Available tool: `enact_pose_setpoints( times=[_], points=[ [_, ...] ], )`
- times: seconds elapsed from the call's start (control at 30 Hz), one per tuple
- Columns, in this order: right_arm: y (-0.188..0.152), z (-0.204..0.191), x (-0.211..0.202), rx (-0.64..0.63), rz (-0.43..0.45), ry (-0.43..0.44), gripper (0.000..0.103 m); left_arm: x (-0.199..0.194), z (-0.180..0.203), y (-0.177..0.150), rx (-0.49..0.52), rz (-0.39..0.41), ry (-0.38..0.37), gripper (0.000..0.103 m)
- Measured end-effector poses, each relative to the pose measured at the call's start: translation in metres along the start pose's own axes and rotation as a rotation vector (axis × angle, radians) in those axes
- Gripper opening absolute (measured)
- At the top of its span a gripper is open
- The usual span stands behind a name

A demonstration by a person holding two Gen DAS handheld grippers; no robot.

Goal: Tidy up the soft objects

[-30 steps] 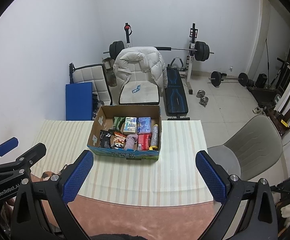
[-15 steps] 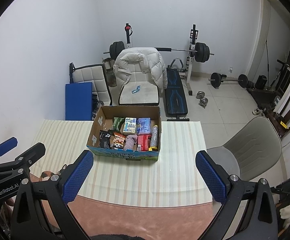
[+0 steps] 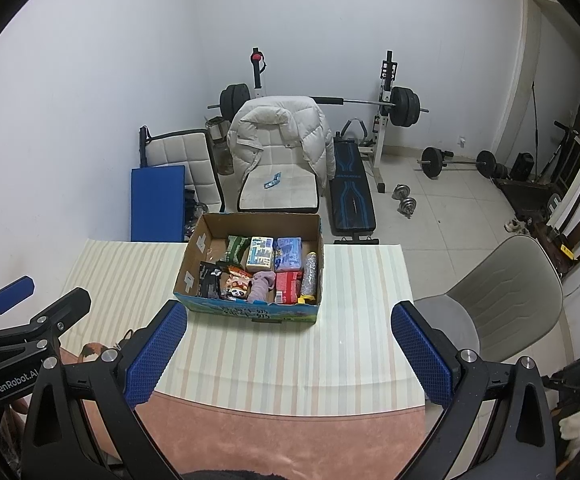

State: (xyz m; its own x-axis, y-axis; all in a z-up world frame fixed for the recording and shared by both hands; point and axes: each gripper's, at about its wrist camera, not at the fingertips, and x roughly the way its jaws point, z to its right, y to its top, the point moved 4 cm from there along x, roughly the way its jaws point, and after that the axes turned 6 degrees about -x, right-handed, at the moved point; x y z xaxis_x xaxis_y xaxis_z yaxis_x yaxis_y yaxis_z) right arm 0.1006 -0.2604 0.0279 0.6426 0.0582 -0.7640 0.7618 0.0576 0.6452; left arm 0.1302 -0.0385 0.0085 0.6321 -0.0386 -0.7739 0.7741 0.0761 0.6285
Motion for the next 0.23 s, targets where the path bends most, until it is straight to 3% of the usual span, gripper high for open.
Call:
enact_pose_setpoints(
  times=[0.23],
  points=[
    [0.0026, -0.0022, 0.0005, -0.009, 0.002, 0.004, 0.103, 0.0017, -0.0005, -0.0017, 0.002, 0.016, 0.020, 0.100]
  ],
)
